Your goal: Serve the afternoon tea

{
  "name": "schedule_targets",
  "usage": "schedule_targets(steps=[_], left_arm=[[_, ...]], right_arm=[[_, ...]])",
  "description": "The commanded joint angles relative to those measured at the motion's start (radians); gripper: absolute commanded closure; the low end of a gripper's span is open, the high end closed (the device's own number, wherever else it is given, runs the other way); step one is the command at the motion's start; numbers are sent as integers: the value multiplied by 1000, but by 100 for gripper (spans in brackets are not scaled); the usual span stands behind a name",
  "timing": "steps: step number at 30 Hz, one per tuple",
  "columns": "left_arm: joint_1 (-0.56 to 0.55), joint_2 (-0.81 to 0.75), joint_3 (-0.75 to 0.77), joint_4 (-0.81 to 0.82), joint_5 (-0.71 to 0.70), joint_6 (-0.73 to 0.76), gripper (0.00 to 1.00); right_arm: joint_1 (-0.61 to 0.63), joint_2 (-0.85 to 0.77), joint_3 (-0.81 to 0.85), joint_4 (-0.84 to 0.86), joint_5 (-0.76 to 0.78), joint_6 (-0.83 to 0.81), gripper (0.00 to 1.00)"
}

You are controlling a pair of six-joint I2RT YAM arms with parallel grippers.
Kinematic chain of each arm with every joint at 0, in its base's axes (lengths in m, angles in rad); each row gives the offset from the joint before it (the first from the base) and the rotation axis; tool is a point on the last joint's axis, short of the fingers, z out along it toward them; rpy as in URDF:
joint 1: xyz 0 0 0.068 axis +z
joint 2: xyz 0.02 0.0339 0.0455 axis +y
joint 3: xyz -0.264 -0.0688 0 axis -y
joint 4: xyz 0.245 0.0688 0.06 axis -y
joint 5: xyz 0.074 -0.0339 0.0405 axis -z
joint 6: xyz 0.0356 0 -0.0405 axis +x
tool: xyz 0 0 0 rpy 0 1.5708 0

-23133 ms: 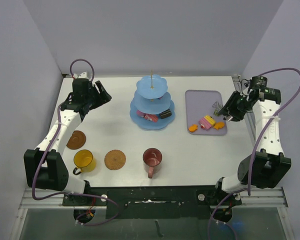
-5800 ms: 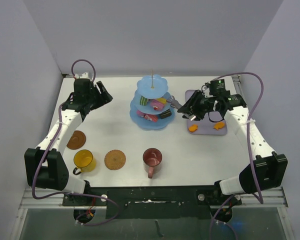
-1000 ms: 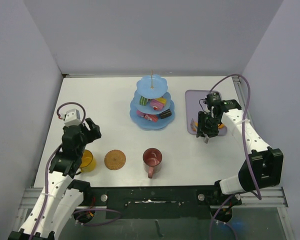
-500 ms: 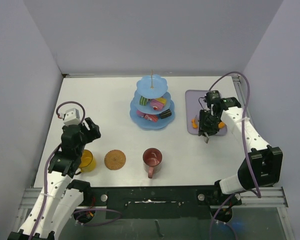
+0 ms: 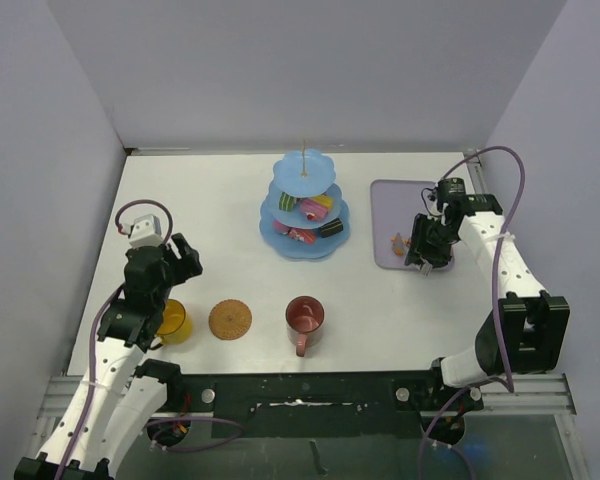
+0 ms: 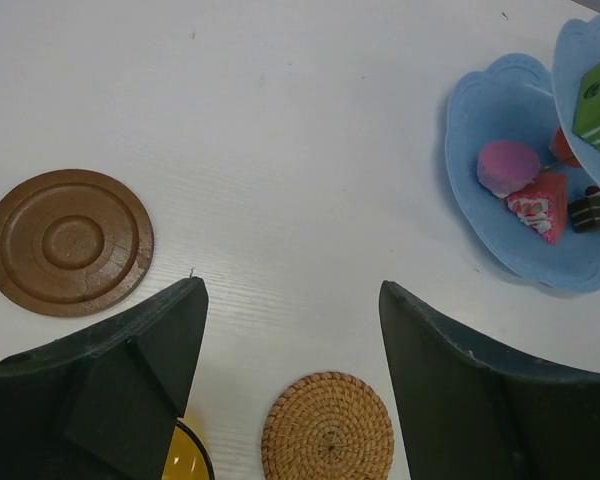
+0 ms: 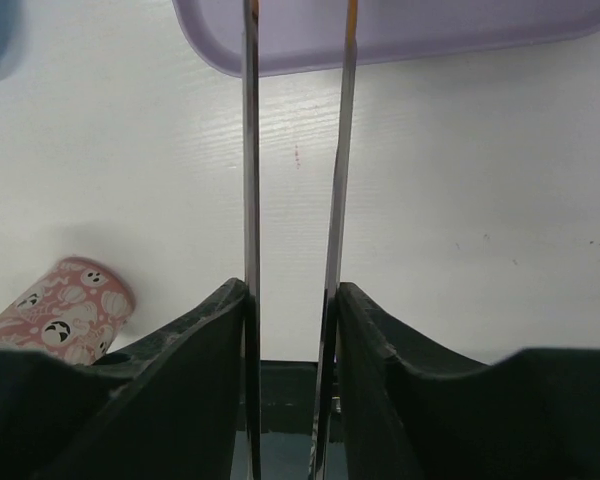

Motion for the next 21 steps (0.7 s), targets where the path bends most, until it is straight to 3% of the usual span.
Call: schedule_targets(steps=[1, 21], left_arm=[[-5, -4, 52, 32, 1, 10, 32], [-4, -41, 26, -8, -8, -14, 32]], right_arm=[[-6, 12, 48, -17, -12, -49, 60], [104, 82, 76, -71, 135, -73, 62]])
